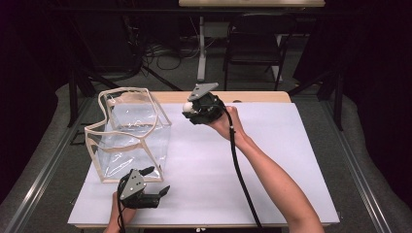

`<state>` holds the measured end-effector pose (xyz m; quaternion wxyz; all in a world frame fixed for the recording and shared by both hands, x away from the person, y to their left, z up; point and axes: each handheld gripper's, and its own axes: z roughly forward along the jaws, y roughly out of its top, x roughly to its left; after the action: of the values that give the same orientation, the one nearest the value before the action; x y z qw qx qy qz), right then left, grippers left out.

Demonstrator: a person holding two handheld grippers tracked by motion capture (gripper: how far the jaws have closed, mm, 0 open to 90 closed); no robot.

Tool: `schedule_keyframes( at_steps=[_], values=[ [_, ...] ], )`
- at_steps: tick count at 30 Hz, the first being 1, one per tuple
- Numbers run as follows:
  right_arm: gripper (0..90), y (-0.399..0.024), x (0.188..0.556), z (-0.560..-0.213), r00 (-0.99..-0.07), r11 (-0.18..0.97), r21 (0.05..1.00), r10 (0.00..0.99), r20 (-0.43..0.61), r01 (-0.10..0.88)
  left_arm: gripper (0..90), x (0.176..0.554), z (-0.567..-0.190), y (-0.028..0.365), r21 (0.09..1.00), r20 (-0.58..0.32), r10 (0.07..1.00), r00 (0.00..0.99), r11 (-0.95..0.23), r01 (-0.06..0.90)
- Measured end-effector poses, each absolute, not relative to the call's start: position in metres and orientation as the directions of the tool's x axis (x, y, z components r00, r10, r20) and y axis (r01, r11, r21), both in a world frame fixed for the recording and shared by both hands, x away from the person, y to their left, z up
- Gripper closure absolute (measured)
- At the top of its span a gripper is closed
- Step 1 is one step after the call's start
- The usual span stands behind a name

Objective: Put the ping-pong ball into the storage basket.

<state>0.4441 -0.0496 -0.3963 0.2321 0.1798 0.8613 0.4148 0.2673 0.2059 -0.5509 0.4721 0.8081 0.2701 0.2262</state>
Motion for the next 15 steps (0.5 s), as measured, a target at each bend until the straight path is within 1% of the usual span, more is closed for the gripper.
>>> schedule_keyframes(
  at_steps=[15],
  values=[
    [50.7,-0.0399,0.4455,-0.3909,-0.837,0.603,0.790,0.486,-0.252,0.112,15.8,0.2673,-0.5509,0.2057,0.885,0.111,0.649,0.753,-0.409,0.222]
  ],
)
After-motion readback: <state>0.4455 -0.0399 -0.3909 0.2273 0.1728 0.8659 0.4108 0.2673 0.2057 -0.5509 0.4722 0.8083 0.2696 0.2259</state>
